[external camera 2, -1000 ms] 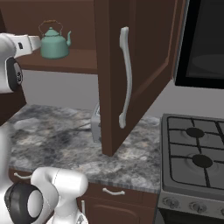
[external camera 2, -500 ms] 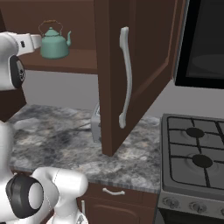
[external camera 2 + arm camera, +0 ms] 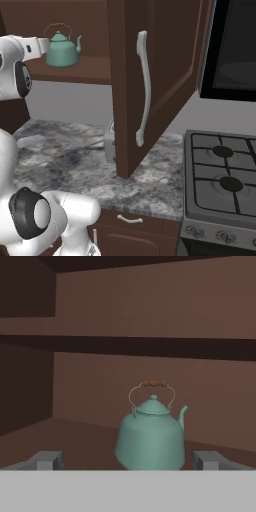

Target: Open the cabinet, pick the kettle from the cabinet, and place it in the sink.

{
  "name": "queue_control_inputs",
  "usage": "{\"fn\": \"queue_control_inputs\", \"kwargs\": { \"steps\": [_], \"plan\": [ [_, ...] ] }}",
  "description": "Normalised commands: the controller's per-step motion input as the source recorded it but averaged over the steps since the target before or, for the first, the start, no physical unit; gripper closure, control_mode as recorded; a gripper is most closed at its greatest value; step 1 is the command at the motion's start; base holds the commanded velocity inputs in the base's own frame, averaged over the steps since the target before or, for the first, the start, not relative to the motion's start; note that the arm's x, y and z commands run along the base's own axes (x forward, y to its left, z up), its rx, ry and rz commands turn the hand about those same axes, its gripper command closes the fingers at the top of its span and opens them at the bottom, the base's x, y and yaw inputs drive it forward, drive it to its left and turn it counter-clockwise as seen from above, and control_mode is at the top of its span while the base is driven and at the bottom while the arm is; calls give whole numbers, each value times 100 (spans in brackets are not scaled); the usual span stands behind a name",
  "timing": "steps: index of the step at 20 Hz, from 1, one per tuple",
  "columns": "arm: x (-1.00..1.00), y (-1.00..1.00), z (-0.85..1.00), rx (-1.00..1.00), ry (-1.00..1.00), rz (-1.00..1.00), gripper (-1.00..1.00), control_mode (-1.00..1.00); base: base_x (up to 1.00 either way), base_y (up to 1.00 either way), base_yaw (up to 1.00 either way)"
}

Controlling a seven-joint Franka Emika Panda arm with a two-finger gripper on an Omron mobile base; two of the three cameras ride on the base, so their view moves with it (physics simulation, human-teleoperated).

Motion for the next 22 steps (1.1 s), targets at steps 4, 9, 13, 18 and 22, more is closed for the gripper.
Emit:
{"fn": "queue_control_inputs", "kwargs": {
  "steps": [4, 9, 13, 18, 22],
  "plan": [
    [14, 6, 0, 0, 0, 0, -100, -100, 0, 0, 0],
    [15, 5, 0, 0, 0, 0, -100, -100, 0, 0, 0],
    [17, 1, 0, 0, 0, 0, -100, -100, 0, 0, 0],
    [22, 0, -1, 0, 0, 0, -100, -100, 0, 0, 0],
    [22, 0, 0, 0, 0, 0, -100, -100, 0, 0, 0]
  ]
}}
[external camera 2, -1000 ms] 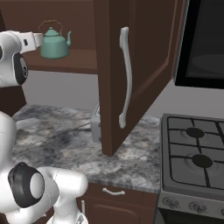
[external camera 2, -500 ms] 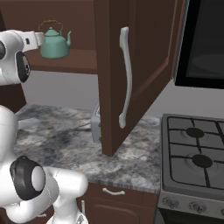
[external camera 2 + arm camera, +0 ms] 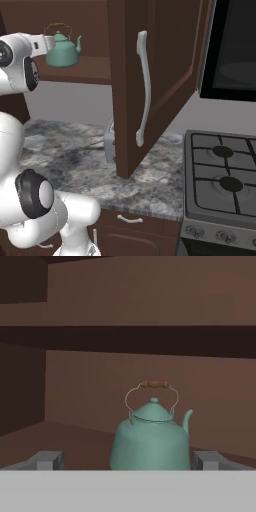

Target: Open the cabinet, pick the kettle from the cabinet, and place it in the sink.

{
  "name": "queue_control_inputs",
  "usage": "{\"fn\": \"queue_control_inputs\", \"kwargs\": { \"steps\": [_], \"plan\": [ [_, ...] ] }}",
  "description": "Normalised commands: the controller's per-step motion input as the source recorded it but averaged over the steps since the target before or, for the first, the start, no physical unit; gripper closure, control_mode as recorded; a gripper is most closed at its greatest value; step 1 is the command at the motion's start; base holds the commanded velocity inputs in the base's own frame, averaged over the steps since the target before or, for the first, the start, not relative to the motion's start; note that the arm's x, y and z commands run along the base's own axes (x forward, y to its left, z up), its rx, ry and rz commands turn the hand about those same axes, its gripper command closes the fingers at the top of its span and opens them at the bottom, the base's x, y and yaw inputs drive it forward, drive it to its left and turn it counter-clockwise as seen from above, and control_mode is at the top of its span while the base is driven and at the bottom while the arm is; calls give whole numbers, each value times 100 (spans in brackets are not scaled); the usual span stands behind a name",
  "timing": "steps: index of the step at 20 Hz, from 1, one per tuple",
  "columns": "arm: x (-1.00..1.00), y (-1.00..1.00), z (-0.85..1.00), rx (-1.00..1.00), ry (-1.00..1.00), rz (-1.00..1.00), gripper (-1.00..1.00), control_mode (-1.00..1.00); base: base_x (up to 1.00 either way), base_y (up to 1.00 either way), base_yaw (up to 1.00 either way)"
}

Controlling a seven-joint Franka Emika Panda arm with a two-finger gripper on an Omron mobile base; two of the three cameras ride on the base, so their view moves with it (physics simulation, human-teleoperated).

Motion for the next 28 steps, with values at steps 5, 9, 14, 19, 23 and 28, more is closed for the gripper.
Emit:
{"fn": "queue_control_inputs", "kwargs": {
  "steps": [5, 9, 14, 19, 23, 28],
  "plan": [
    [16, 4, 0, 0, 0, 0, -100, -100, 0, 0, 0],
    [14, 12, 0, 0, 0, 0, -100, -100, 0, 0, 0],
    [16, 13, -1, 0, 0, 0, -100, -100, 0, 0, 0],
    [21, 4, 0, 0, 0, 0, -100, -100, 0, 0, 0],
    [24, 4, 0, 0, 0, 0, -100, -100, 0, 0, 0],
    [21, 6, 0, 0, 0, 0, -100, -100, 0, 0, 0]
  ]
}}
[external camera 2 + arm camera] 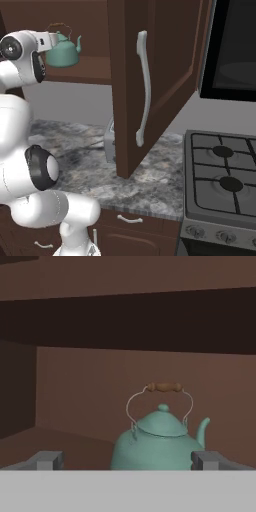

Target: Open the cabinet, pick the kettle from the cabinet, and place it in the sink.

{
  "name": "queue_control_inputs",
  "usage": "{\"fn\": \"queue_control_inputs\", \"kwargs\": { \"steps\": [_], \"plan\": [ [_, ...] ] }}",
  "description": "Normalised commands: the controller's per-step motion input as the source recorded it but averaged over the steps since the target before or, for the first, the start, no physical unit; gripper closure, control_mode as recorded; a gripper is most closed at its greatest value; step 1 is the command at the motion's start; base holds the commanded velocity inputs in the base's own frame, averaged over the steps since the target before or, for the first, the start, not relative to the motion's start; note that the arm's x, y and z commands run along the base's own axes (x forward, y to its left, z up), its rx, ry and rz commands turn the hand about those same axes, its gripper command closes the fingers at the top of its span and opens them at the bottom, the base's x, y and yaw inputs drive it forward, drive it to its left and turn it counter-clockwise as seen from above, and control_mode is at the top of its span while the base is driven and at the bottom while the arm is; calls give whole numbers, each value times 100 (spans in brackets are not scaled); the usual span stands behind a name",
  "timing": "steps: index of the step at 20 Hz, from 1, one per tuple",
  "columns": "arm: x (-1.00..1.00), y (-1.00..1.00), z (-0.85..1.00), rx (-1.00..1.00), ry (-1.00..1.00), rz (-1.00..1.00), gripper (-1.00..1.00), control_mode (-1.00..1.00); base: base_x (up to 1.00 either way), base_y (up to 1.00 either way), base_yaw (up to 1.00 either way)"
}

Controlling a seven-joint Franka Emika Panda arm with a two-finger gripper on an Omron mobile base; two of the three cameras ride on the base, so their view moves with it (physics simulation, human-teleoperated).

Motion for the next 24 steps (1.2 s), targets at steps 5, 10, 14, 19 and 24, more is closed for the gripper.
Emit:
{"fn": "queue_control_inputs", "kwargs": {
  "steps": [5, 10, 14, 19, 24],
  "plan": [
    [23, 6, 0, 0, 0, 0, -100, -100, 0, 0, 0],
    [24, 4, 0, 0, 1, 0, -100, -100, 0, 0, 0],
    [21, 8, -1, 0, 3, 0, -100, -100, 0, 0, 0],
    [17, 19, 0, 0, 1, 0, -100, -100, 0, 0, 0],
    [21, 19, 0, 0, 2, 0, -100, -100, 0, 0, 0]
  ]
}}
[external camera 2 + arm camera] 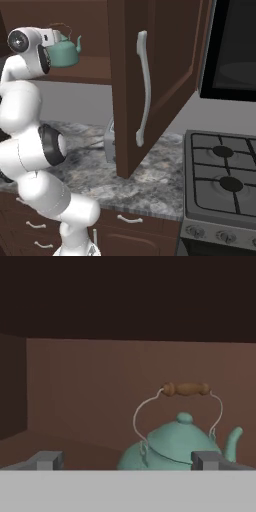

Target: Open the cabinet, pick the kettle from the cabinet, and place it in the sink.

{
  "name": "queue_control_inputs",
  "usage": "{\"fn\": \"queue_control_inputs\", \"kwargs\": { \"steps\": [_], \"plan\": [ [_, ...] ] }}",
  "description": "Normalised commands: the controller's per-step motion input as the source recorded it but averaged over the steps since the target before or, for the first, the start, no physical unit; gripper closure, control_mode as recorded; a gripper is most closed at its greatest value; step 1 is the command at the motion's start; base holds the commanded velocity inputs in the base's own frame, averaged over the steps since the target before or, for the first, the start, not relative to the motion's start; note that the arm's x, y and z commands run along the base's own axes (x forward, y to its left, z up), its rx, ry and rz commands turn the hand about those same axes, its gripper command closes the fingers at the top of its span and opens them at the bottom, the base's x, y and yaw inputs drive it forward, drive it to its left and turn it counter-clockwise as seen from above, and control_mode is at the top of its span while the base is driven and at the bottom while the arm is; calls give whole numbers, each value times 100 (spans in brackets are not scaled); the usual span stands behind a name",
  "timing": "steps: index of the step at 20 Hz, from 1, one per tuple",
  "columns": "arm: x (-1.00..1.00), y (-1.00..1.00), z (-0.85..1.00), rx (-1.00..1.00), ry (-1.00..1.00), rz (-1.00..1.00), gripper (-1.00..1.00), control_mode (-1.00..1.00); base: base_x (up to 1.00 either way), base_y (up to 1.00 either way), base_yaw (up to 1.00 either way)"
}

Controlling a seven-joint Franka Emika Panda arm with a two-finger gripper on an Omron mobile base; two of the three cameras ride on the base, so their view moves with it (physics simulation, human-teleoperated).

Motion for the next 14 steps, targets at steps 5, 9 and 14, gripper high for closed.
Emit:
{"fn": "queue_control_inputs", "kwargs": {
  "steps": [5, 9, 14],
  "plan": [
    [24, 9, 0, 0, 3, 0, -100, -100, 0, 0, 0],
    [24, 6, 0, 0, 2, 0, -100, -100, 0, 0, 0],
    [22, 5, 0, 0, 2, 0, -100, -100, 0, 0, 0]
  ]
}}
